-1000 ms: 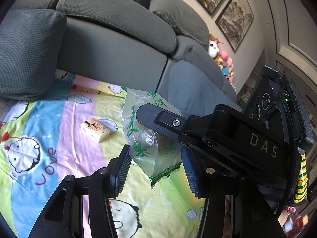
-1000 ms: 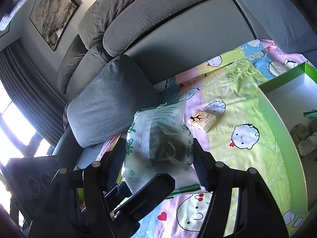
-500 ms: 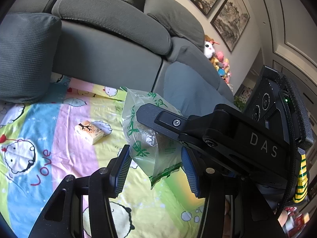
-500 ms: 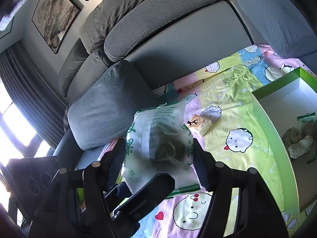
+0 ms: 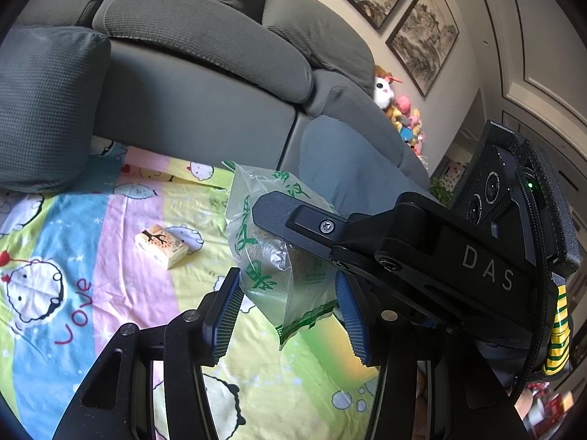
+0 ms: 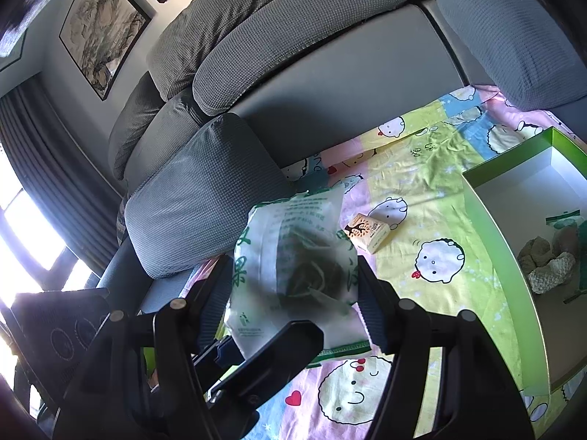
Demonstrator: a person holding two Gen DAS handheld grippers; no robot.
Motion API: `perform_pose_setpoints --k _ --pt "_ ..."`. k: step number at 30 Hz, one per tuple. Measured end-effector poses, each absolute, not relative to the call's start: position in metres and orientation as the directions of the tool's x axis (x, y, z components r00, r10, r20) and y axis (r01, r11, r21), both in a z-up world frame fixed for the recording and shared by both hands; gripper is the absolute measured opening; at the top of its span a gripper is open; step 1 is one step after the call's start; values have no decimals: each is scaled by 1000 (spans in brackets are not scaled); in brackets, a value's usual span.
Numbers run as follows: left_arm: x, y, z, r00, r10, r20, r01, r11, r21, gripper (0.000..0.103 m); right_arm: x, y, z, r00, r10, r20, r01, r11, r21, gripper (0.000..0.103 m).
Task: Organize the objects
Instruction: 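Carry the plastic bag with the right gripper over the green box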
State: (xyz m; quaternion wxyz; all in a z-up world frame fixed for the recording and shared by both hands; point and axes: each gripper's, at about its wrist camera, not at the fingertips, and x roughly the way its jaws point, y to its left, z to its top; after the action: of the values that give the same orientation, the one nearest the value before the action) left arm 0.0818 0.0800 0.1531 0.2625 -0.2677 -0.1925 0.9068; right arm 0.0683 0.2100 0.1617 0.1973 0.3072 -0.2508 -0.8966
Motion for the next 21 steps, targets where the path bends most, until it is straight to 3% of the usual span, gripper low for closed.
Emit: perform_pose_setpoints --k 21 --pt "93 87 166 -732 579 -359 -408 -795 -449 52 83 218 174 -758 -507 -412 232 -798 556 64"
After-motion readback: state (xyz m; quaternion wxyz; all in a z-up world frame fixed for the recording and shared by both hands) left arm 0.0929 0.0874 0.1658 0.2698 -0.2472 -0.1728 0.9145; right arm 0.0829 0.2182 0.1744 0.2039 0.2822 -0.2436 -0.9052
